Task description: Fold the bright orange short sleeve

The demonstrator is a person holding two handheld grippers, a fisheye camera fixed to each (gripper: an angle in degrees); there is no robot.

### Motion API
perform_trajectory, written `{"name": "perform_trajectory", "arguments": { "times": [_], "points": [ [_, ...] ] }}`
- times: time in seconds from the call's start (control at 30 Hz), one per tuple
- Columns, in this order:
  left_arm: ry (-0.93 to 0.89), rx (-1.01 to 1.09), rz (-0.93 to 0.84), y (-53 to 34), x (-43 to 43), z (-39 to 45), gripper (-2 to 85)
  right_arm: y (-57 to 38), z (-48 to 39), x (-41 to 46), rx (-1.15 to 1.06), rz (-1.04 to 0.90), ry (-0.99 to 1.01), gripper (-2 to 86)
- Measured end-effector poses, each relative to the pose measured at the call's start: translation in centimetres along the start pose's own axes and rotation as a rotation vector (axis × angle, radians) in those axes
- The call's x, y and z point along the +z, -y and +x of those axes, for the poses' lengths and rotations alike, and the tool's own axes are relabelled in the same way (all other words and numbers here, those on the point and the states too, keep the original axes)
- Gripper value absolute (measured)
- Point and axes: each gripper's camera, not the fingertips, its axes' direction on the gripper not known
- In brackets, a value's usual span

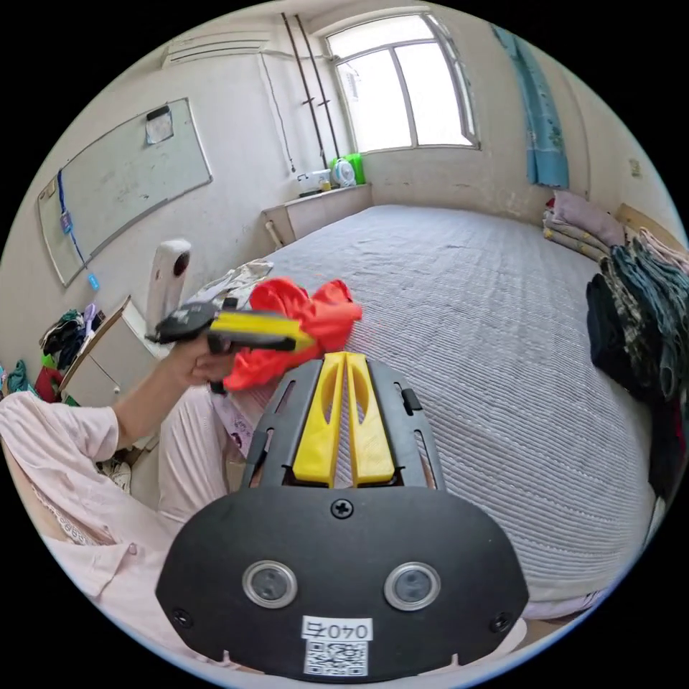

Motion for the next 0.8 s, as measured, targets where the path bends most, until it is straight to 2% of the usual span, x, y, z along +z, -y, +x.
{"name": "perform_trajectory", "arguments": {
  "times": [0.17, 0.27, 0.33, 0.4, 0.5, 0.57, 0.67, 0.8],
  "points": [
    [-0.304, 0.194, -0.091, -2.5, 4.4, 13.2, -0.8, -3.0, 5.8, -5.9, 0.070, 0.057, -0.091, -0.9],
    [-0.309, 0.118, -0.099, -4.9, 4.2, 14.4, 0.3, -4.6, 8.7, -7.2, 0.058, 0.017, -0.062, -0.8],
    [-0.226, 0.023, -0.035, -6.4, 2.2, 12.7, 1.0, -5.3, 10.0, -7.3, 0.046, -0.009, -0.049, -0.8],
    [-0.024, -0.098, 0.036, -8.4, -1.2, 9.2, 1.8, -5.5, 10.8, -6.9, 0.035, -0.021, -0.051, -0.6],
    [0.250, -0.216, 0.024, -10.4, -4.1, 4.3, 3.2, -4.5, 12.1, -5.1, 0.006, -0.032, -0.005, 0.1],
    [0.346, -0.274, 0.013, -11.2, -5.3, 1.6, 4.6, -2.3, 12.8, -2.6, -0.017, -0.047, 0.034, 3.1],
    [0.383, -0.334, -0.040, -11.6, -5.5, -1.9, 7.7, 1.6, 13.4, 0.9, -0.032, -0.095, 0.093, 9.5],
    [0.453, -0.307, -0.123, -11.4, -3.6, -3.4, 8.5, 6.1, 14.5, 5.5, -0.030, -0.203, 0.136, 12.2]
  ]
}}
